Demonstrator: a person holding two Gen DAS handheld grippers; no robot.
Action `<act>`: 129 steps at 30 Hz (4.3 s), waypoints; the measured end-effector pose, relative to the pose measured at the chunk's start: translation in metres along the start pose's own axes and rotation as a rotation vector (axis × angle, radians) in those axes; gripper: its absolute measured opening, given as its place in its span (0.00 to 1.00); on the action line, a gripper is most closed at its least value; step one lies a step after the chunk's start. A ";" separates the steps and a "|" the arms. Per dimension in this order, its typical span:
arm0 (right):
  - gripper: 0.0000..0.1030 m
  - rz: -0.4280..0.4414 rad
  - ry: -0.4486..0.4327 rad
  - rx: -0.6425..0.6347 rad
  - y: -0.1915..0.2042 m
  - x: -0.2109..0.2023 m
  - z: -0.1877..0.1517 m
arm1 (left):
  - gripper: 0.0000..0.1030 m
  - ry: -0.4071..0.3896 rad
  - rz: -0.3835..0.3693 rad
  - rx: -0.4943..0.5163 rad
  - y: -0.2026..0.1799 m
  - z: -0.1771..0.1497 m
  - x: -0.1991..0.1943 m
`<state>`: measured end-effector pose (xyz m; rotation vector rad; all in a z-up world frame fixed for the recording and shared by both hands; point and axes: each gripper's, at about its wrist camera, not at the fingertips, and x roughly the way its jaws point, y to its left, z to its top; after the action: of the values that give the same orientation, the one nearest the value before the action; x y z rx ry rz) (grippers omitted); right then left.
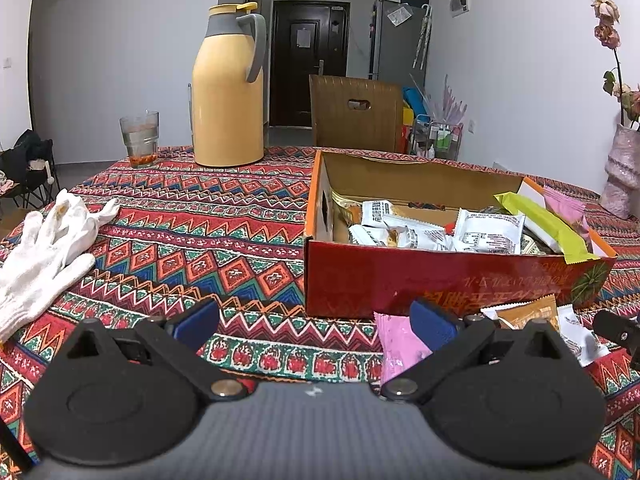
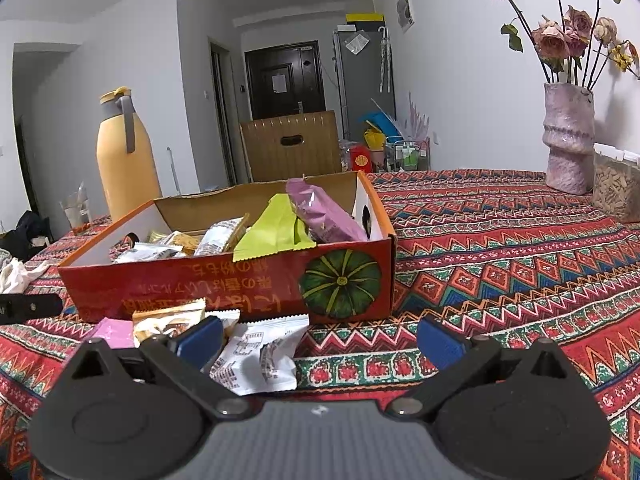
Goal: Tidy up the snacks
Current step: 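Grasp a white printed packet with the right tool and lift, then grasp the pink packet with the left tool while the right tool holds its white packet, then lower both held packets into the cardboard box and open both tools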
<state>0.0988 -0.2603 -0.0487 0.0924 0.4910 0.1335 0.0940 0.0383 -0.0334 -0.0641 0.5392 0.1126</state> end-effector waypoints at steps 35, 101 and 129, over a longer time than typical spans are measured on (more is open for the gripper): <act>0.54 0.003 0.218 -0.124 0.043 0.040 0.000 | 1.00 0.022 -0.033 -0.045 0.007 -0.001 0.001; 0.49 0.069 -0.008 0.038 -0.001 -0.009 -0.006 | 0.70 0.302 -0.045 0.071 -0.079 -0.002 0.046; 0.49 0.097 -0.182 -0.045 0.017 -0.041 0.030 | 0.62 0.088 -0.095 0.091 -0.069 0.040 -0.015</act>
<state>0.0754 -0.2516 -0.0014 0.0838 0.3021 0.2287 0.1104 -0.0274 0.0109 -0.0060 0.6280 -0.0077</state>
